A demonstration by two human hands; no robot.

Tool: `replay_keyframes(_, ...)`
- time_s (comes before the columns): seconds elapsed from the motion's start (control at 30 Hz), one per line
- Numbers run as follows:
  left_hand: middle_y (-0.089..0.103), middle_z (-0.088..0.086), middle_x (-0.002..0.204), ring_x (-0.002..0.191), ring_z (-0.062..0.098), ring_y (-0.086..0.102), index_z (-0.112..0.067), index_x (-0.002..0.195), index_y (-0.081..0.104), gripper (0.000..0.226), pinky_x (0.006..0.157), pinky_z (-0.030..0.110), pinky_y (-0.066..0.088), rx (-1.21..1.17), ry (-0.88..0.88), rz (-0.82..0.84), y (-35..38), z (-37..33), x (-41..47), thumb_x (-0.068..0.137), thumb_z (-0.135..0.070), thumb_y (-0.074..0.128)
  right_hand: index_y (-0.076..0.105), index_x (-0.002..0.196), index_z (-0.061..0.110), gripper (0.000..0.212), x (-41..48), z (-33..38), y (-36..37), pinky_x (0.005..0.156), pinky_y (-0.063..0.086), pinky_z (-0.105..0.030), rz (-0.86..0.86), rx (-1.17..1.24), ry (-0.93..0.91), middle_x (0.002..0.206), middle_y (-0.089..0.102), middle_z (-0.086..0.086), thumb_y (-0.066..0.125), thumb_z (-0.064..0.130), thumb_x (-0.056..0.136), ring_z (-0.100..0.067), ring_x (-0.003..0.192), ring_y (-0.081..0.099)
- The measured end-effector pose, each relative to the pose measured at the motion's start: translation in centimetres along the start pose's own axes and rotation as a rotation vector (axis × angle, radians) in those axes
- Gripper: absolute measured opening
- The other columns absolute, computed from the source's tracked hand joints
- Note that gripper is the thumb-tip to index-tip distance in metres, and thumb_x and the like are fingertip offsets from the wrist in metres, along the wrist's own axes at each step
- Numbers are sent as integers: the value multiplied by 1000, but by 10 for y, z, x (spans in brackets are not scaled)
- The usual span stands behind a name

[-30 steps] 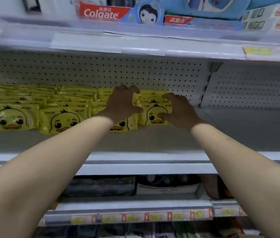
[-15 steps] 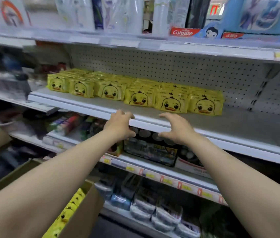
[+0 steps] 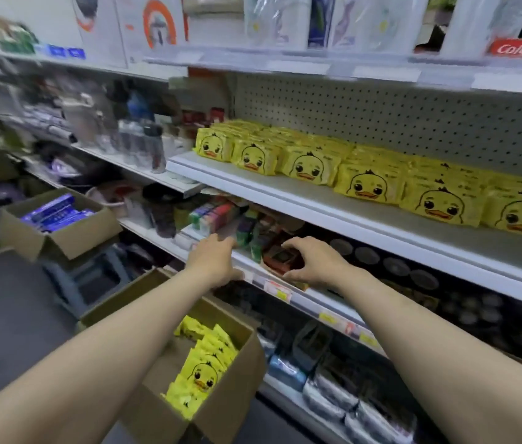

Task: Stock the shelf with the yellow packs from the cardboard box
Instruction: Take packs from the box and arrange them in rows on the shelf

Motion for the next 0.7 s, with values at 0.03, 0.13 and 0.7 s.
replay_keyframes(0.03, 42, 8, 136, 122, 33, 47, -30, 134, 46, 69, 93, 47, 49, -6, -5, 8, 4, 15, 9, 76, -52, 76, 45, 143, 29, 72, 17, 8, 11, 96, 49, -41, 11, 1, -7, 134, 52, -2, 76, 47, 81, -25, 121, 53)
replay_keyframes(0.13, 43, 8, 135, 123, 32, 45, -30, 133, 47, 67, 91, 47, 49, -30, -24, 67, 26, 65, 46, 77, -51, 75, 44, 144, 27, 72, 72, 27, 51, 93, 49, -39, 74, 8, -4, 132, 53, -3, 75, 47, 81, -25, 119, 53)
replay_keyframes(0.7, 55, 12, 122, 121, 33, 51, -24, 130, 54, 62, 96, 40, 46, -95, -70, 703, 295, 265, 161, 79, -55, 70, 52, 140, 19, 66, 195, 24, 388, 101, 45, -33, 656, 270, 403, 143, 55, -8, 74, 47, 85, -28, 128, 52)
Point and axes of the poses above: each hand's wrist, its own x-axis towards the middle knuckle, its own y-axis out of the palm, z = x × y, the point moved 10 cm from there along x, towards the middle knuckle
